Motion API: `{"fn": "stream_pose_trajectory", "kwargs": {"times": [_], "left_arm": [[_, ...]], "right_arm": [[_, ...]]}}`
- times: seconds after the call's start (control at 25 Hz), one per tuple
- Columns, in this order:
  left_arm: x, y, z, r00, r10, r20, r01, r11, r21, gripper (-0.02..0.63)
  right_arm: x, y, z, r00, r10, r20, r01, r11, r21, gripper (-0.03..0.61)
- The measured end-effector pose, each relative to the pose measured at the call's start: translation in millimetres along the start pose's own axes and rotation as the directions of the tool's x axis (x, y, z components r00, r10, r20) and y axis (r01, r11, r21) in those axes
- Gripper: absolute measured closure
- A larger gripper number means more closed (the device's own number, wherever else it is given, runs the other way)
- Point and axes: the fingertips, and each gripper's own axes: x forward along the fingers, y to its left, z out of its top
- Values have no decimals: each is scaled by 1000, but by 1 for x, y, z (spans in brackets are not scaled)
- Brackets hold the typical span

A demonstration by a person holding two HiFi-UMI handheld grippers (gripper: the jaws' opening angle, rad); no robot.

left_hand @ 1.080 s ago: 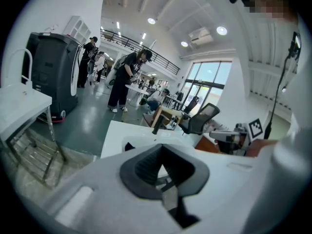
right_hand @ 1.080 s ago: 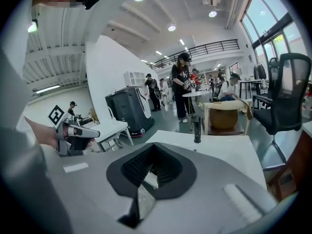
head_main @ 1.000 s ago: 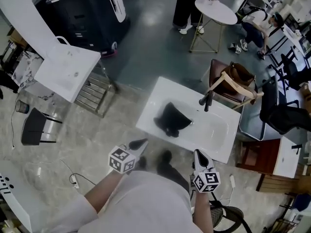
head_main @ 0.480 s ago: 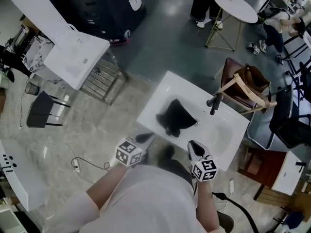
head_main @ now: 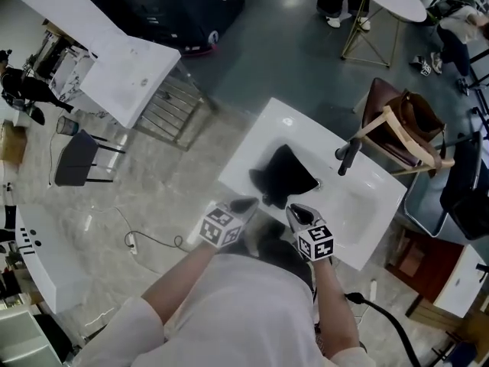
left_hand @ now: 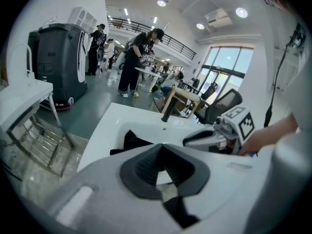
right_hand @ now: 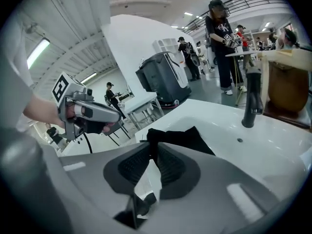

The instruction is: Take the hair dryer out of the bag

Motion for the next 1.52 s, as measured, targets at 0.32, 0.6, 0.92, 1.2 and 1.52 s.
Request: {"fn": "stream_pose_trajectory", "kwargs": {"times": [0.32,0.6,0.92,1.2,1.52], "left_arm": [[33,-3,-9,998,22,-61,-22,1000,7,614],[42,2,-21,993,23,-112,-22,1000,8,590],[52,18,-31,976,-38,-215,38,999,-2,501],[66,30,-34,959,-99,-267,102,995,-3,471],[77,37,-40,928,-163,-335,164,986,-26,446]], "right_arm": [[25,-7,-15,995,67,-77,-70,997,-25,497],[42,-7,-21,991,81,-103,-84,996,-30,480],[60,-4,-23,986,76,-147,-80,996,-24,439],[73,-12,-24,982,61,-176,-64,998,-13,491],[76,-37,-19,982,-18,-187,24,999,31,552]]}}
